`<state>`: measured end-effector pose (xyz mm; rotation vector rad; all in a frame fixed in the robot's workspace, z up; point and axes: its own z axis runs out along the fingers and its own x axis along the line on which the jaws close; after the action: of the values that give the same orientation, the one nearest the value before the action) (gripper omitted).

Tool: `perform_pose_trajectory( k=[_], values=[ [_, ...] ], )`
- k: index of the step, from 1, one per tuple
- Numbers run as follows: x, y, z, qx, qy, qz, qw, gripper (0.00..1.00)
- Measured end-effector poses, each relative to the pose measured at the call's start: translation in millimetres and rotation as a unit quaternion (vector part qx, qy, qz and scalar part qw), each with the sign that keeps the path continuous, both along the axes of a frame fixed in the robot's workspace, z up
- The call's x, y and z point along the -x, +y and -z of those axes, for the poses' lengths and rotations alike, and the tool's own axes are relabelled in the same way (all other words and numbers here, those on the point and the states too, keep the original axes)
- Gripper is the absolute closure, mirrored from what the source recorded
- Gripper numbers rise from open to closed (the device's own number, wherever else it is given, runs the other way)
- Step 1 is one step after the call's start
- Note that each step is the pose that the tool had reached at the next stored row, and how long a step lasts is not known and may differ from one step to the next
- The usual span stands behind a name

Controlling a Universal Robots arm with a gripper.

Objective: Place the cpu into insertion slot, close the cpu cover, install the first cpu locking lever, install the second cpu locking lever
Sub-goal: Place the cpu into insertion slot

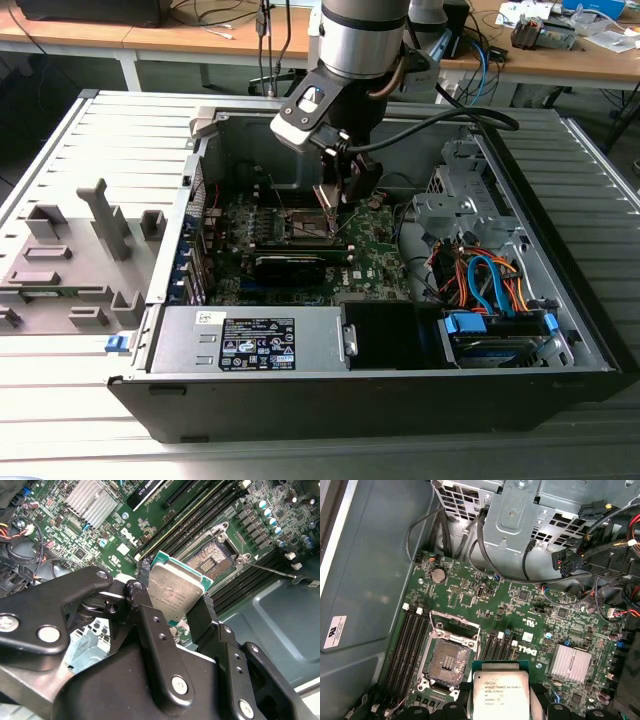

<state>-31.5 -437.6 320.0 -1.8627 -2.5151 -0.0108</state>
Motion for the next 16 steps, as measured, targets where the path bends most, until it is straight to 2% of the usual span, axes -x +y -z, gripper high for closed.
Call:
perform_pose_trajectory(
  k=[16],
  values=[
    [0.0,0.0,0.2,0.0000,0.0000,0.012,0.99993,0.45]
  ],
)
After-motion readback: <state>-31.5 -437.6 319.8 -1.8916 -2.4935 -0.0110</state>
